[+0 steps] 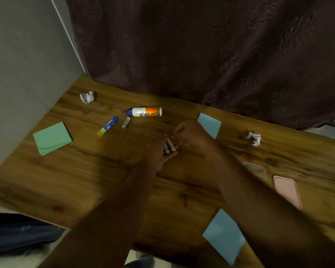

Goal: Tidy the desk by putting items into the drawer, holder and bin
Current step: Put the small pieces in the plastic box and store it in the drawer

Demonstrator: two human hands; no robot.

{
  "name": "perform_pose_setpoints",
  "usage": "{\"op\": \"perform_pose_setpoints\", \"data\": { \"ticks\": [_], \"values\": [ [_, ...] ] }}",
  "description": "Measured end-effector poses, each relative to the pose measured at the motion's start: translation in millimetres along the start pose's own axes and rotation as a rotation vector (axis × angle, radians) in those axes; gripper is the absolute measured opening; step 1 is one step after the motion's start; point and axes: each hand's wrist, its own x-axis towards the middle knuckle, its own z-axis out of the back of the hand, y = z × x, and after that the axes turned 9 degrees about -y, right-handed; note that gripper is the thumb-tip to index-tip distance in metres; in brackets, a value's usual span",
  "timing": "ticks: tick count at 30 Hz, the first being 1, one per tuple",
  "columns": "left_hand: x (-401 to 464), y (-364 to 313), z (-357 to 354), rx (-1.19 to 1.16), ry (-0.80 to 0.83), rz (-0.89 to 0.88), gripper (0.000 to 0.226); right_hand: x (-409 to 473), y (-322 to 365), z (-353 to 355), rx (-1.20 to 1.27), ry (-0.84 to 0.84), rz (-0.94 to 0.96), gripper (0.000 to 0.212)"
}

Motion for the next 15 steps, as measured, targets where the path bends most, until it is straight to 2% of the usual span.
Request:
{"op": "perform_pose_setpoints", "data": {
  "ticks": [2,4,6,12,15],
  "values": [
    [4,-8,10,-0.033,-0.030,-0.006,0.015,17,-9,-1,-0.049,-0.115,-0.026,0.017],
    [7,-15,21,-0.050,-0.036,-0.022,0.021,29,-18,-6,-0.319,-0.127,-0.034,0.029],
    [9,-20,30,-0.049,-0.049,-0.033,0.023,29,-25,-14,-0.440,-0.129,-0.049,0.040],
    [10,-28,53,-0.051,-0.098,-0.025,0.022,22,-21,-36,-0.394,-0.146,-0.064,0.046],
    [9,-31,61,-0.049,-0.102,-0.063,0.020,20,6,-50,-0.037,-0.065,-0.051,0.031]
  ]
}}
